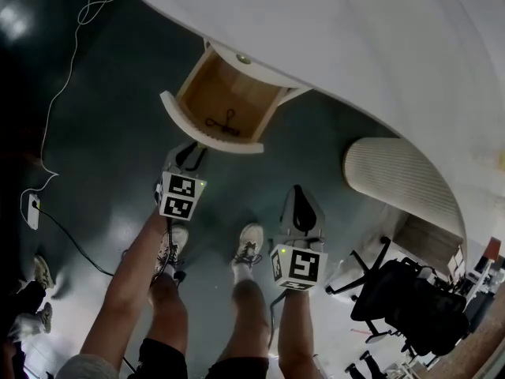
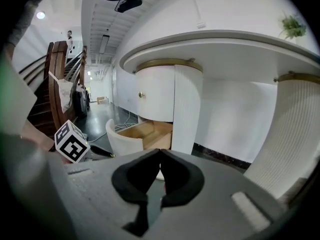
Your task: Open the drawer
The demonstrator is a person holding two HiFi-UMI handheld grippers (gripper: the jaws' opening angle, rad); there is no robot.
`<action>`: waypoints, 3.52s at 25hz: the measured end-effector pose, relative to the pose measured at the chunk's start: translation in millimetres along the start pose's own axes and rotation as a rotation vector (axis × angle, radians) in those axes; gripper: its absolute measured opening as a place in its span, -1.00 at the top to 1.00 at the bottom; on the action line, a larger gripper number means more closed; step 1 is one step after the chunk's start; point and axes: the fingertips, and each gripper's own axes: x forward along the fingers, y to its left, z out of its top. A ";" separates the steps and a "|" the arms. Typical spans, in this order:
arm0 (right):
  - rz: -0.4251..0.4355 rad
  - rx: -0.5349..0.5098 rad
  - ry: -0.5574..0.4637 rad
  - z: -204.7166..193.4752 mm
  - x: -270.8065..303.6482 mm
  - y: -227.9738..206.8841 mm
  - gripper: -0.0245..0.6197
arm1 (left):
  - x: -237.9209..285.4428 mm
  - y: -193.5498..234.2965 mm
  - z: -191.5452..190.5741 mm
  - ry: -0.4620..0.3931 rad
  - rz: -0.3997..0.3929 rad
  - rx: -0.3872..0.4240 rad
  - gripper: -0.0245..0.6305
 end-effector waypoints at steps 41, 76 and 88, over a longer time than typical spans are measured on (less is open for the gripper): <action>0.048 0.000 0.040 8.4 -38.0 55.8 0.91 | -68.4 -6.9 -41.2 0.061 -0.046 -0.045 0.13; -0.093 0.003 -0.189 307.9 -146.3 2.1 0.91 | -290.5 -2.2 293.0 -0.312 -0.031 0.053 0.39; -0.175 0.002 -0.299 405.7 -227.2 -5.7 0.91 | -404.7 -0.7 407.9 -0.490 -0.005 0.119 0.54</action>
